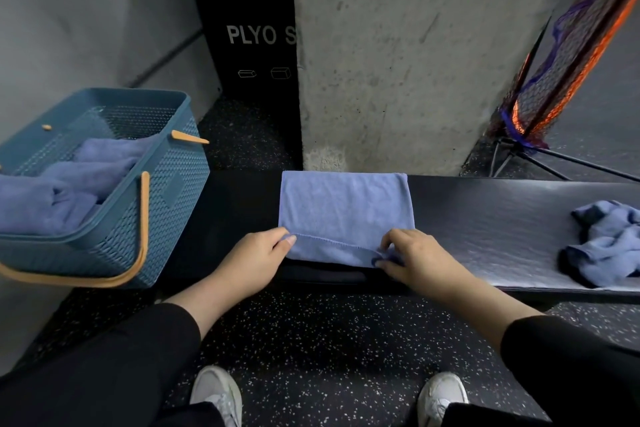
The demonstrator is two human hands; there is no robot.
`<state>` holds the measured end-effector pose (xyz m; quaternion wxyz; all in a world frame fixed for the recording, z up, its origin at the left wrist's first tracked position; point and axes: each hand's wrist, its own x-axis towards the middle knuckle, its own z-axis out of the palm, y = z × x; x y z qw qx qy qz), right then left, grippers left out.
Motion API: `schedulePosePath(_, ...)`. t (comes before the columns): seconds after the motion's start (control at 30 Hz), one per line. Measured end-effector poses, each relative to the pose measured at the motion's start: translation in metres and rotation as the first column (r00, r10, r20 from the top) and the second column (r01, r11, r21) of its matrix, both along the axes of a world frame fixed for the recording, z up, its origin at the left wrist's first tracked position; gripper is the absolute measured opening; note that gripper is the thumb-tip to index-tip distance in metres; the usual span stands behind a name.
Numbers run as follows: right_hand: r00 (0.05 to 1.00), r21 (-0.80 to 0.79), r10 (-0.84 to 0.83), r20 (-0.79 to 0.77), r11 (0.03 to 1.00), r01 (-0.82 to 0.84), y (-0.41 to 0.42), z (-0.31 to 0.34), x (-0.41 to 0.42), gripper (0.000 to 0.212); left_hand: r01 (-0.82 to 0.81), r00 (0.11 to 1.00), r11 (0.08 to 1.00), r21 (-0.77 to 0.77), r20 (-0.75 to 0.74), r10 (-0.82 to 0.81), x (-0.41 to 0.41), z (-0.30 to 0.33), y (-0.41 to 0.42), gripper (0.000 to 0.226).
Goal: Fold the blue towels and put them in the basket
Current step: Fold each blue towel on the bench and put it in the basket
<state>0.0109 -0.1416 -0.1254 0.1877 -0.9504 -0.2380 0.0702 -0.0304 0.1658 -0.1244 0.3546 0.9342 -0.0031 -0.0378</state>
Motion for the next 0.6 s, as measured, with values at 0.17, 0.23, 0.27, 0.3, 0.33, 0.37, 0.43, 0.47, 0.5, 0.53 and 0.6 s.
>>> schedulePosePath(0.17, 0.992, -0.258, 0.043, 0.115, 0.966, -0.011, -0.004, -0.006, 0.002, 0.011, -0.014, 1.0, 0.999, -0.03, -0.008, 0.014, 0.002, 0.0, 0.003, 0.041)
schedulePosePath(0.23, 0.993, -0.227, 0.001, 0.115, 0.974, 0.025, -0.007, -0.003, 0.004, 0.007, -0.028, 1.0, 0.999, -0.045, 0.01, 0.028, 0.004, 0.0, 0.005, 0.04)
schedulePosePath(0.27, 0.994, -0.18, -0.048, 0.101, 0.982, 0.065, -0.008, 0.001, 0.006, 0.008, -0.04, 0.999, 0.998, -0.054, 0.02, 0.041, 0.005, 0.002, 0.006, 0.04)
schedulePosePath(0.3, 0.989, -0.126, -0.113, 0.099, 0.984, 0.125, -0.011, 0.005, 0.01, 0.009, -0.055, 0.998, 0.996, -0.065, 0.031, 0.058, 0.008, 0.003, 0.008, 0.04)
schedulePosePath(0.33, 0.977, -0.082, -0.181, 0.11, 0.978, 0.19, -0.014, 0.01, 0.014, 0.008, -0.068, 0.996, 0.995, -0.076, 0.054, 0.073, 0.011, 0.006, 0.008, 0.04)
schedulePosePath(0.37, 0.963, -0.054, -0.235, 0.134, 0.968, 0.244, -0.017, 0.014, 0.019, 0.007, -0.081, 0.993, 0.993, -0.082, 0.085, 0.088, 0.015, 0.008, 0.009, 0.04)
schedulePosePath(0.43, 0.934, -0.021, -0.309, 0.179, 0.948, 0.318, -0.02, 0.025, 0.027, 0.008, -0.099, 0.98, 0.99, -0.098, 0.163, 0.114, 0.023, 0.019, 0.007, 0.039)
schedulePosePath(0.47, 0.917, -0.001, -0.351, 0.19, 0.934, 0.358, -0.021, 0.031, 0.031, 0.009, -0.108, 0.973, 0.987, -0.123, 0.192, 0.13, 0.028, 0.026, 0.005, 0.038)
schedulePosePath(0.5, 0.895, 0.025, -0.402, 0.194, 0.914, 0.405, -0.02, 0.037, 0.036, 0.011, -0.123, 0.967, 0.978, -0.17, 0.203, 0.157, 0.034, 0.032, 0.001, 0.035)
schedulePosePath(0.53, 0.872, 0.058, -0.451, 0.191, 0.892, 0.448, -0.02, 0.044, 0.041, 0.012, -0.142, 0.962, 0.961, -0.239, 0.194, 0.19, 0.04, 0.039, -0.002, 0.033)
schedulePosePath(0.6, 0.833, 0.117, -0.521, 0.184, 0.854, 0.508, -0.021, 0.056, 0.05, 0.016, -0.171, 0.953, 0.886, -0.43, 0.156, 0.259, 0.053, 0.051, -0.01, 0.028)
